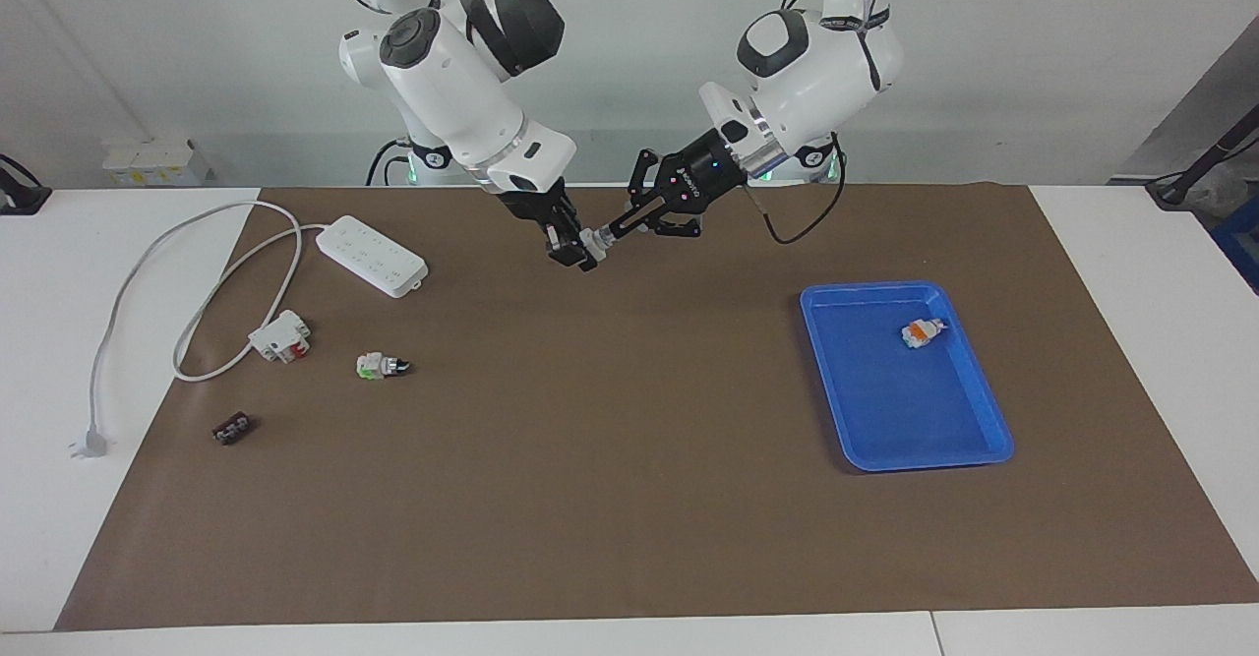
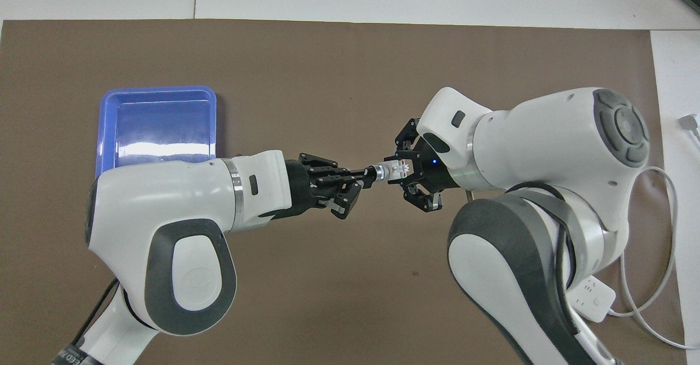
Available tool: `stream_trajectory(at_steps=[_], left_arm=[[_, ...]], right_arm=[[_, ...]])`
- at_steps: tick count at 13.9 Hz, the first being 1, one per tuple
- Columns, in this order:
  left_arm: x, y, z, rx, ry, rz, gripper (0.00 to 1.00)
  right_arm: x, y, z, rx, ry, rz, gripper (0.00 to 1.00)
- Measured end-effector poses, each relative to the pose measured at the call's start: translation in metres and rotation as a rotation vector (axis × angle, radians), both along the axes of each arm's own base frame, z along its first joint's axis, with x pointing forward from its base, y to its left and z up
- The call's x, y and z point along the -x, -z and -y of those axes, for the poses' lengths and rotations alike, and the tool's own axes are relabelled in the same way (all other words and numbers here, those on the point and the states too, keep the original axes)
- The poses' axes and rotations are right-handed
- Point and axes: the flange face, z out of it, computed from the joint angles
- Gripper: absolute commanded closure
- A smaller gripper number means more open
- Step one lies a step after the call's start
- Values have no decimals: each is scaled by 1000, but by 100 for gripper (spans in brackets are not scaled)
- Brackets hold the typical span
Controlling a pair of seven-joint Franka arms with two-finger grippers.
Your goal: Turn and place switch with both arms
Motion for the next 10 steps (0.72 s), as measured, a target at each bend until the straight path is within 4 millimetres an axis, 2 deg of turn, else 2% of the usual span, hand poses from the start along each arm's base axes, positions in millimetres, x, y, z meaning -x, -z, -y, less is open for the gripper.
stream_trajectory(at_steps=[6, 10], left_arm=[[1, 0, 1, 20, -94, -133, 100], [2, -1, 2, 47, -221, -314, 100]], right_arm=[[0, 1, 0, 1, 0, -1, 100], [0, 1, 0, 1, 0, -3, 100]])
